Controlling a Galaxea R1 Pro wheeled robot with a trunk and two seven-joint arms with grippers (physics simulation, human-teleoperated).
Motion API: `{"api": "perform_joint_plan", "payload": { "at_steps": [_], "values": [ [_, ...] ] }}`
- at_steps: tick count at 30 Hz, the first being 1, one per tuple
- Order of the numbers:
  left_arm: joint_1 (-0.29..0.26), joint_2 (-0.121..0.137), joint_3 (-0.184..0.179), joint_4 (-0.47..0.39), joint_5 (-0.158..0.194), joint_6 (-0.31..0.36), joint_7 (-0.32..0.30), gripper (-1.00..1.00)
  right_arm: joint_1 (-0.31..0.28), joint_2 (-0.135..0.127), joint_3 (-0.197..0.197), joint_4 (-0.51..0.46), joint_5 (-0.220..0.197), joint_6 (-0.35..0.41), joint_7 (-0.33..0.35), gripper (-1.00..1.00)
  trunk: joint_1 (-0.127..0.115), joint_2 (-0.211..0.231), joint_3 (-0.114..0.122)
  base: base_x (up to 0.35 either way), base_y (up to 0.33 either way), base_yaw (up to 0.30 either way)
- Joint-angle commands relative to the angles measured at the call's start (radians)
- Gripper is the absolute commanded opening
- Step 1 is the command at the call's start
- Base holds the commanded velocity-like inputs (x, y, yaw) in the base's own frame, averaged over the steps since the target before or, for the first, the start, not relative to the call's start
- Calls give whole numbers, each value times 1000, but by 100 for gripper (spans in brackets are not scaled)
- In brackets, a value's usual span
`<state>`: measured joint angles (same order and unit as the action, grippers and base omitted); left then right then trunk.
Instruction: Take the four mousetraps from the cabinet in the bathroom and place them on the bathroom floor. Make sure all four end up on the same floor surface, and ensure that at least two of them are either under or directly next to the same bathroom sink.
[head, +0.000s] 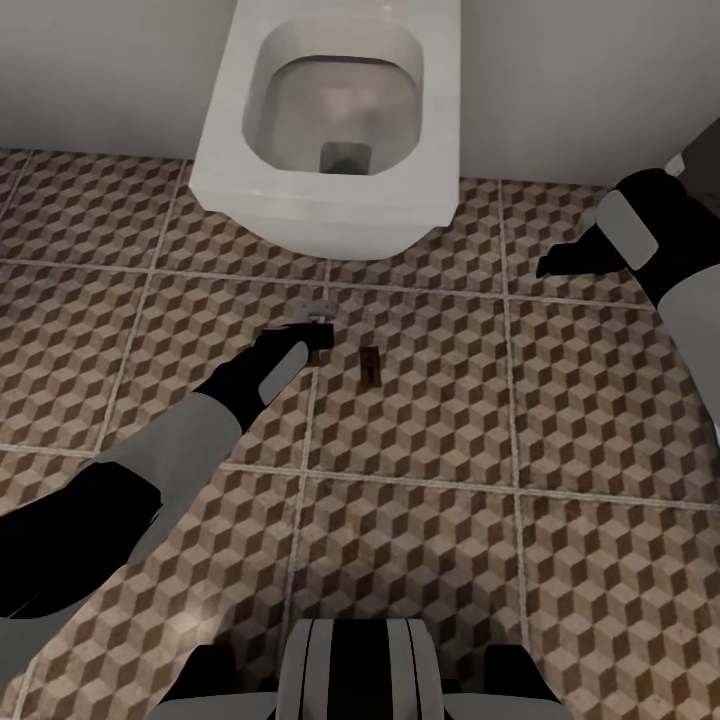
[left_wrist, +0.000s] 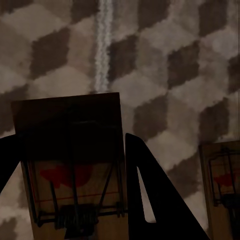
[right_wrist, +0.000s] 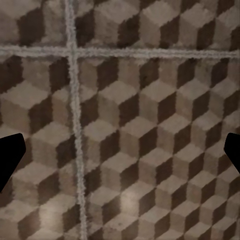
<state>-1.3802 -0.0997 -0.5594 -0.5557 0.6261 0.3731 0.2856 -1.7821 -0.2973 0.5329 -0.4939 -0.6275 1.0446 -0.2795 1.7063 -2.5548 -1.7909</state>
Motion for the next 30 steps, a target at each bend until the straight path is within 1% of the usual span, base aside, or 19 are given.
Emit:
{"api": "perform_joint_plan", "payload": {
  "at_steps": [1,4,12,24,25,30],
  "values": [
    [-1,1,-7,-3,7,2,10,-100,-1,-2,8,-2,-11,3,-7,100,0,0,-1,0,-46,0],
    [-1,1,-7,-6,7,-7,10,-100,-1,-3,7,-2,-11,3,-7,100,0,0,-1,0,-67,0],
    [0,3,-7,-5,7,-58,10,-100,1,-3,8,-2,-11,3,-7,100,0,0,-1,0,-75,0],
    [0,2,-5,-3,9,-72,11,-100,1,-2,9,-2,-11,3,-7,100,0,0,-1,3,-48,0],
    [0,2,-5,-4,9,-72,11,100,1,-2,9,-2,-11,3,-7,100,0,0,-1,8,-11,0],
    [1,2,-5,-4,10,-75,11,100,1,-2,9,-2,-11,3,-7,100,0,0,-1,3,-5,0]
  ]
}}
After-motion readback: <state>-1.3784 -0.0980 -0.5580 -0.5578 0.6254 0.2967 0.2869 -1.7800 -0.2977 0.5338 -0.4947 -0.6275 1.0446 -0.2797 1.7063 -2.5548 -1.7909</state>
